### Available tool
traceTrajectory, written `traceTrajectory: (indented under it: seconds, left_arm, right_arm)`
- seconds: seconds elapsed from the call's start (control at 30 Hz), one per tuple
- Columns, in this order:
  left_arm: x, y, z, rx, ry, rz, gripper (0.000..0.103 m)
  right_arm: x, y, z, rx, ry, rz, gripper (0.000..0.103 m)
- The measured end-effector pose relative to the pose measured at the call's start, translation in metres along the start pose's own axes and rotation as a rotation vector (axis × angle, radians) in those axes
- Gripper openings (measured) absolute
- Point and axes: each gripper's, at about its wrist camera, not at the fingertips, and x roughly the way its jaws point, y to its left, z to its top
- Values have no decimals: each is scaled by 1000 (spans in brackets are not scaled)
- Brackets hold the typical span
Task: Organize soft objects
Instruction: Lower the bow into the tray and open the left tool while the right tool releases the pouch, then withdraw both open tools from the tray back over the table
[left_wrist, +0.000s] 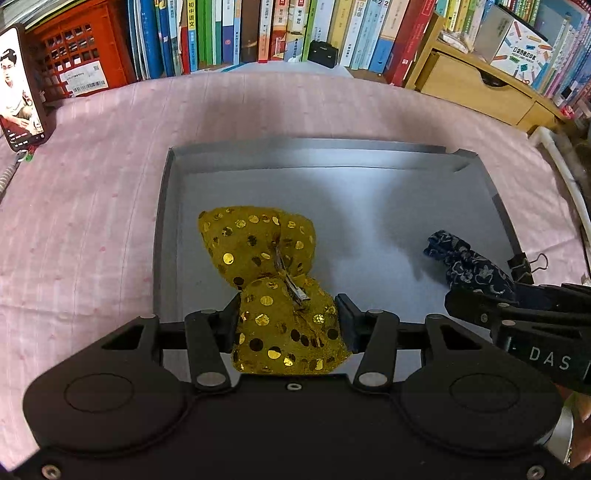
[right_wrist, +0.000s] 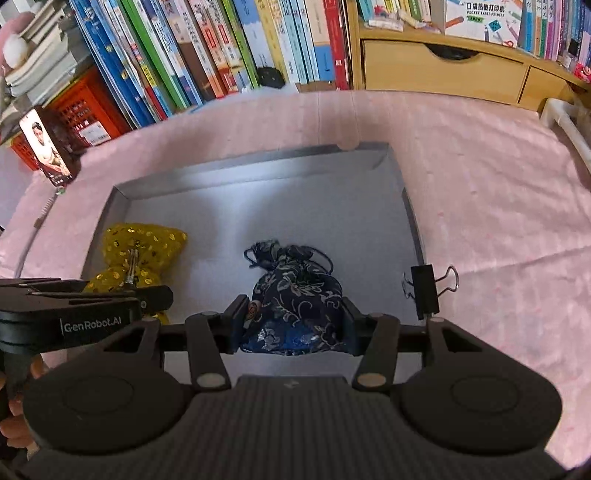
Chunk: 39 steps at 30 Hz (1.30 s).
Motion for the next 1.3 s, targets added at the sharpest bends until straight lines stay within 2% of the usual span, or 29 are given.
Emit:
traceTrajectory:
  seconds: [0.23,0.3,0.6,0.8,1.03,1.3]
  left_arm:
    - [3,-2,0,-1,4,3,54]
    - [2,-1,0,-3,3,1,55]
    - [-13,0,-4,-9,-20,-15,67]
    - [-47,-1,-13,7,-104,-56,72]
    - [-89,-4,-34,50,-210,-73,76]
    - [-134,-2,-76,107,-340,-88,79]
  right_arm:
    - [1,-1,1,0,5,-6,61]
    - [2,-1,1,-2,3,-12,65]
    - [-8,-2,-3,-10,-29,-3,75]
    - [-31,3,-9,-38,-90,-9,78]
    - [-71,14,-24,-89,-215,-11,84]
    - [-111,24,-56,-162,-340,15,86]
